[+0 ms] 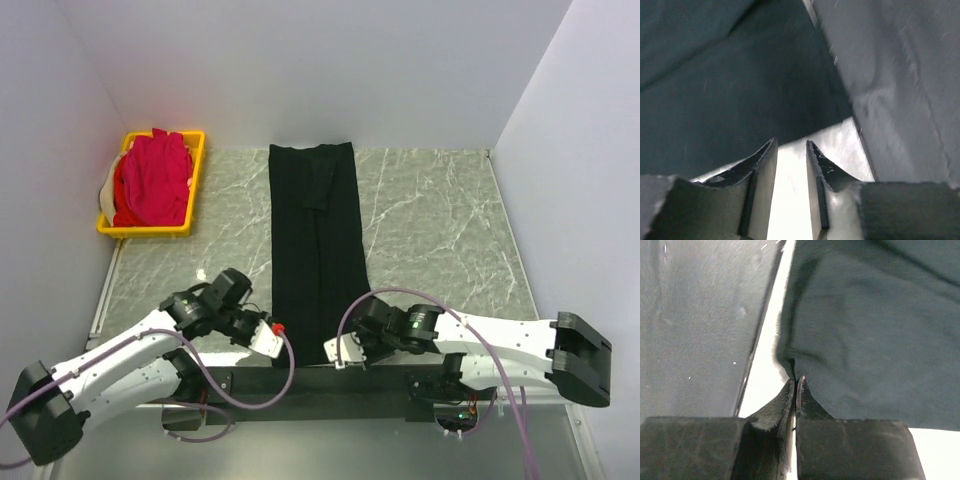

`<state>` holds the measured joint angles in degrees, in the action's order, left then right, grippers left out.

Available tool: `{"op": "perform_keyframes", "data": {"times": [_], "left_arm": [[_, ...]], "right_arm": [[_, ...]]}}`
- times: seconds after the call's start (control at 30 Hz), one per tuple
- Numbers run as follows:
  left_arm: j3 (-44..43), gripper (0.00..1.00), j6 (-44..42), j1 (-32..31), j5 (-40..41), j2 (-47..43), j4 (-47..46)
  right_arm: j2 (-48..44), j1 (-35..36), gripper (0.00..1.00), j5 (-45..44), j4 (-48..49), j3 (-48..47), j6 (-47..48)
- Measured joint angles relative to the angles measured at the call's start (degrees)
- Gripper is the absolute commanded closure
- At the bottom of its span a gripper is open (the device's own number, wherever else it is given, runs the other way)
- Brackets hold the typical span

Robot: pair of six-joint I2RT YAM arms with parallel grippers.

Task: Fold and stack the t-shirts
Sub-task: Fold the tshirt

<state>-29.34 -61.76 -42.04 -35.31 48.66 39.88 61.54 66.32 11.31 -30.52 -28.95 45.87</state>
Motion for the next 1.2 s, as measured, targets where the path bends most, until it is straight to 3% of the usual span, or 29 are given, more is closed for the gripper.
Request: {"op": "perform_keyframes", "data": {"times": [0.07,0.23,0.47,0.7,0.93,1.2], "left_arm": [[0.17,0.65,3.52,-4.68,1.29,0.98,-2.89],[2.01,0.49,12.09,-16.35,6.51,3.69,-9.73],[4.31,0.43,20.61,-27.67,15.91,11.19,-18.51],[4.81,0.52,22.91,-29.00,19.30,14.32,-22.05],[0.31,0.54,23.87,-28.30,18.73,20.48,-18.36],[0.66,0.58,22.95,-26.49,16.50,20.65,-18.78]], "right_arm": [[-1.79,-1.53,1.00,1.05,-0.61,-0.90,-0.52],[-5.53,-3.61,1.00,1.95,-1.55,-1.05,-0.61],[-5.60,-4.13,1.00,2.95,-2.99,-1.05,-0.55],[-5.57,-4.66,1.00,3.34,-3.30,-1.05,-0.15],[-5.57,-5.88,1.00,3.56,-3.56,-1.05,0.59],[-5.18,-7.13,1.00,4.09,-3.69,-1.05,1.79]]}}
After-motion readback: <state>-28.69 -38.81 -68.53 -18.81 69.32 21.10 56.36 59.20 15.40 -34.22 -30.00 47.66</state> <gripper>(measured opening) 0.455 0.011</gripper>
